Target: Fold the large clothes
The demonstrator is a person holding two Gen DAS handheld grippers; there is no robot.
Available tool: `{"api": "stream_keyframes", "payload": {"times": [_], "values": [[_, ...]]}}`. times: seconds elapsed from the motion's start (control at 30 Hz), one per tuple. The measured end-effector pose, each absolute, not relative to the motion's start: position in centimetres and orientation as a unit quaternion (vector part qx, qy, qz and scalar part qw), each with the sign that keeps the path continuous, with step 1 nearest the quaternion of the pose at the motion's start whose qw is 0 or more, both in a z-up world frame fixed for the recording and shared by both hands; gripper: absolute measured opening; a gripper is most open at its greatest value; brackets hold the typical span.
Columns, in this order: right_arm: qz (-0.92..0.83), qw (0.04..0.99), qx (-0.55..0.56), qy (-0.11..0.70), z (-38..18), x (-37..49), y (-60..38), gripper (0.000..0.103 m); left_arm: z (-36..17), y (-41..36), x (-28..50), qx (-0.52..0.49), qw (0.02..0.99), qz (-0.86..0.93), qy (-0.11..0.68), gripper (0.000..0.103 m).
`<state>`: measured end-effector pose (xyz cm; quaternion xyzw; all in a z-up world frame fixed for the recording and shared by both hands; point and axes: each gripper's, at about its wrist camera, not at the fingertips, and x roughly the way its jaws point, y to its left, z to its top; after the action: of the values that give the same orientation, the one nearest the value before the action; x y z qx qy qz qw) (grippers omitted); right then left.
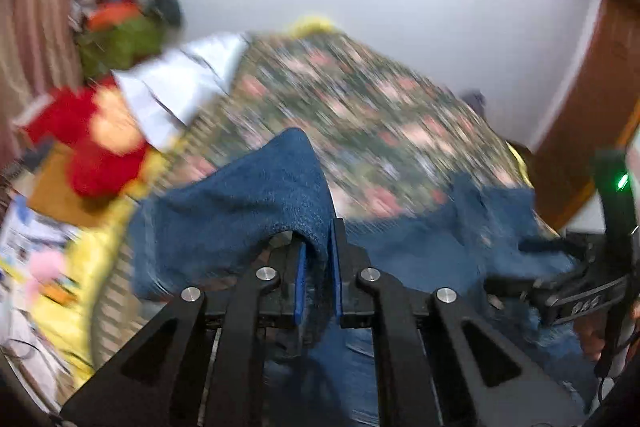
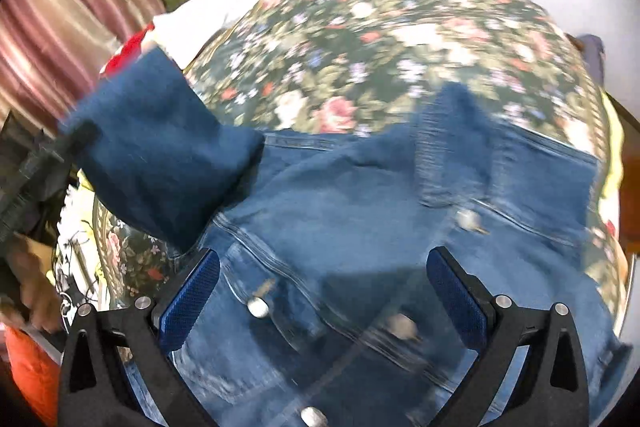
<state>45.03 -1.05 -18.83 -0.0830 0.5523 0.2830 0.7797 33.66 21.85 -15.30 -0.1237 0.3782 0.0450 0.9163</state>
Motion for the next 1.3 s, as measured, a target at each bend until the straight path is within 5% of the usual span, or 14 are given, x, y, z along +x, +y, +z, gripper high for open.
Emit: {"api": "stream_keyframes", "payload": {"times": [0.17, 0.3, 0.47, 0.63, 1.03, 1.3], "values": [[0.267, 0.788, -0.068, 0.551, -18.2, 43.7, -5.8, 0.103, -20.9, 16.9, 36.1, -0.121, 0.868, -0.003, 0.481, 0.015], [0.243, 0.799, -0.052, 0.547, -18.4, 43.0, -9.5, 0.103, -24.3, 14.6, 35.9, -0.141, 0.823, -0.037, 0.548, 0.055], [0.227, 0.807, -0.02, 0.544, -18.6, 43.1, -12.8, 0.103, -23.7, 15.0, 33.8, -0.136, 0.822, -0.039, 0.552, 0.059], [0.222, 0.811, -0.001, 0.542, -18.9, 43.5, -14.2, 0.103, -22.0, 21.0, 33.3, -0.215, 0.833, -0.005, 0.51, 0.073], [0.228, 0.803, -0.005, 0.55, -20.4, 44.0, -13.5, 0.103, -30.5, 29.8, 36.1, -0.433, 0.739, 0.04, 0.513, 0.073], [0.217, 0.8, -0.047, 0.558, -22.3, 44.0, -12.7, 0.103, -30.2, 27.9, 39.1, -0.31, 0.794, 0.118, 0.51, 0.026]]}}
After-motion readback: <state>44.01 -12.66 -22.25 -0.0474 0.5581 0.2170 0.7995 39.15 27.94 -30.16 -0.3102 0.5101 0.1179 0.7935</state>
